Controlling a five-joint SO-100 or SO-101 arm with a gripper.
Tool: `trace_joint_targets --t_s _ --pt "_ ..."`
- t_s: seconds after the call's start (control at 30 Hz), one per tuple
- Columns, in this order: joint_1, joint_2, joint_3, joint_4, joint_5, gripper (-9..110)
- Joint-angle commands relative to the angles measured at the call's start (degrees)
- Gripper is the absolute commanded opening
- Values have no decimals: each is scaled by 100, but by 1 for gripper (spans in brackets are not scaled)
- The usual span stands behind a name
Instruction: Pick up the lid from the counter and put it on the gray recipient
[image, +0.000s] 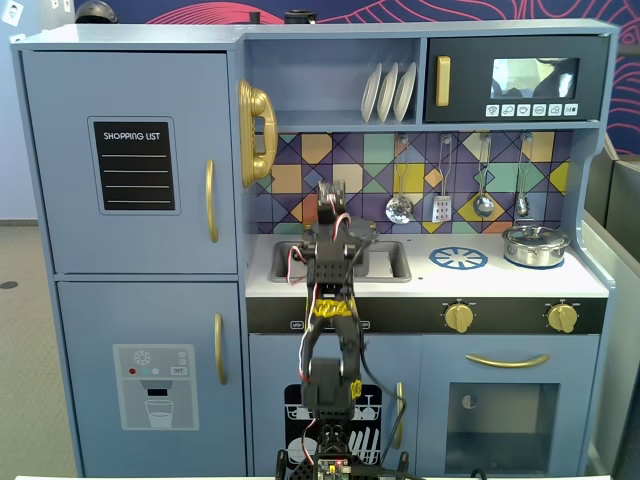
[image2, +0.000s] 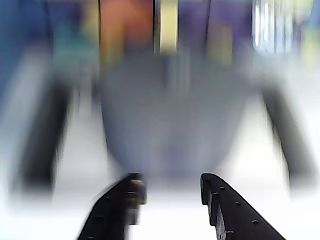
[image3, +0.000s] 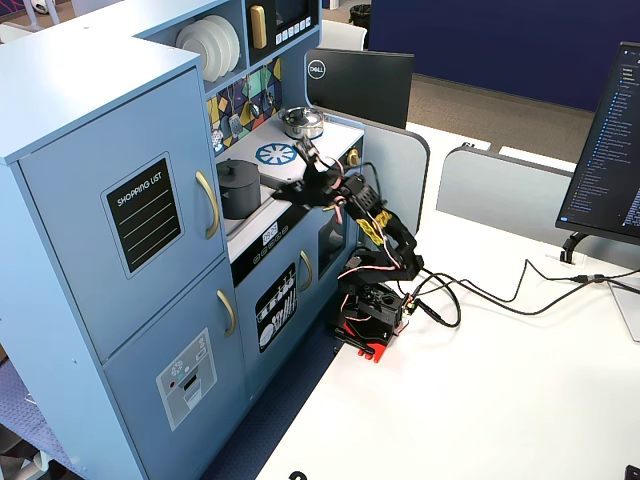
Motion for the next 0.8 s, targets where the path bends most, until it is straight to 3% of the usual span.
trace_joint_targets --t_s 0.0,0.37,0.6,0.77 --pt "202 501 914 773 211 0" --pt "-272 1345 5309 -325 1318 0" --pt "-369 2101 5968 1204 1521 1" --pt "-132 2681 5968 2522 650 2"
